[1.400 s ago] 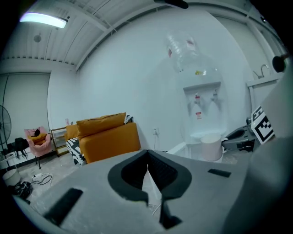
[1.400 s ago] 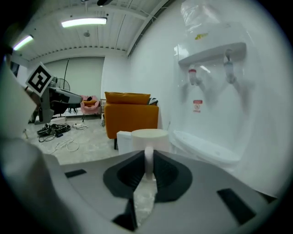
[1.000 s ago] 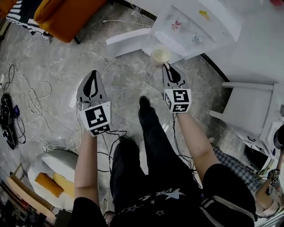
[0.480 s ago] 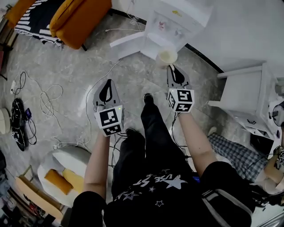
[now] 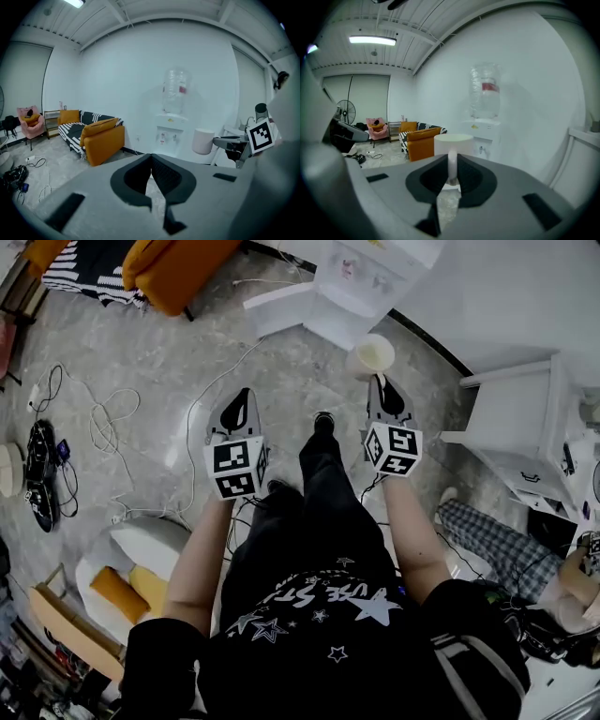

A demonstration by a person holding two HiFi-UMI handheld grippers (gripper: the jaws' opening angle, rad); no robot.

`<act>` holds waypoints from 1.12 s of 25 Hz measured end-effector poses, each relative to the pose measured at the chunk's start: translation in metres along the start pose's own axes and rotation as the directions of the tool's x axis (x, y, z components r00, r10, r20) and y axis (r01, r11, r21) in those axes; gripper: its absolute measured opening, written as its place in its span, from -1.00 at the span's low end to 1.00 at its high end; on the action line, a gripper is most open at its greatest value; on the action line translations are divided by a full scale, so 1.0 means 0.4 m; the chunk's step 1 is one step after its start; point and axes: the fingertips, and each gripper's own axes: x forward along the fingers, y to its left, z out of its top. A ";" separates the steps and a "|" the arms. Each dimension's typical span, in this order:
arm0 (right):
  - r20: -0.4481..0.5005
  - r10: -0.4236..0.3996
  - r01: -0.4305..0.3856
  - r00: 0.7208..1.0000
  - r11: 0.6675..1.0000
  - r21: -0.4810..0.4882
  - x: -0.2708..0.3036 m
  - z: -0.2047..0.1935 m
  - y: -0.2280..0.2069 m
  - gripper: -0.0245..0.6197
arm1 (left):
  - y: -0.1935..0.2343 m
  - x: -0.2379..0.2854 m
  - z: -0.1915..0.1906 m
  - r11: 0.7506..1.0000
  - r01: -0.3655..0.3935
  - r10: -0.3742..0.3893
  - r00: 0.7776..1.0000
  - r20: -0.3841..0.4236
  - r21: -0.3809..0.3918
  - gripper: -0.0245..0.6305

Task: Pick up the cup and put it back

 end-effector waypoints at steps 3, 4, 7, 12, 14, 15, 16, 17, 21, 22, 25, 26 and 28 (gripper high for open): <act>0.003 0.007 -0.007 1.000 1.000 -0.012 -0.013 0.005 0.019 -0.79 | 0.019 -0.017 0.003 1.000 -0.014 0.014 1.000 0.008 -0.005 -0.89; 0.004 0.008 -0.008 1.000 1.000 -0.014 -0.014 0.008 0.022 -0.79 | 0.023 -0.021 0.003 1.000 -0.018 0.018 1.000 0.008 -0.007 -0.89; 0.005 0.011 -0.011 1.000 1.000 -0.013 -0.017 0.014 0.022 -0.79 | 0.024 -0.030 0.005 1.000 -0.025 0.025 1.000 0.008 -0.010 -0.89; -0.006 0.015 -0.015 1.000 1.000 -0.017 0.011 0.001 0.005 -0.79 | 0.028 -0.004 0.018 1.000 -0.021 0.021 1.000 0.013 0.005 -0.89; -0.016 0.016 -0.016 1.000 1.000 -0.015 0.040 -0.011 -0.003 -0.79 | 0.037 0.032 0.040 0.999 -0.020 0.019 1.000 0.024 0.034 -0.89; -0.021 0.018 -0.019 1.000 1.000 -0.014 0.059 -0.018 -0.007 -0.79 | 0.041 0.052 0.050 0.999 -0.018 0.016 0.999 0.029 0.049 -0.89; -0.026 0.022 -0.022 0.999 1.000 -0.014 0.082 -0.025 -0.010 -0.79 | 0.043 0.074 0.059 0.998 -0.015 0.013 0.999 0.032 0.065 -0.89; -0.031 0.026 -0.027 0.999 1.000 -0.013 0.108 -0.035 -0.014 -0.79 | 0.045 0.098 0.062 0.997 -0.011 0.009 0.999 0.032 0.081 -0.89; -0.051 0.034 -0.036 0.998 0.999 -0.024 0.229 -0.098 -0.046 -0.79 | 0.041 0.223 0.022 0.992 0.032 -0.032 0.999 -0.008 0.122 -0.89; -0.055 0.030 -0.031 0.998 0.999 -0.025 0.266 -0.118 -0.057 -0.79 | 0.035 0.264 0.001 0.989 0.068 -0.064 0.997 -0.030 0.131 -0.89; -0.076 0.022 -0.023 0.997 1.000 -0.012 0.392 -0.195 -0.083 -0.79 | 0.019 0.394 -0.067 0.971 0.179 -0.167 0.982 -0.088 0.158 -0.89; -0.090 0.024 -0.025 0.996 1.000 -0.008 0.434 -0.228 -0.092 -0.79 | 0.018 0.436 -0.090 0.967 0.194 -0.181 0.979 -0.094 0.167 -0.89; -0.129 0.038 -0.038 0.991 0.999 0.000 0.515 -0.305 -0.108 -0.79 | 0.020 0.522 -0.148 0.962 0.197 -0.179 0.978 -0.108 0.187 -0.89</act>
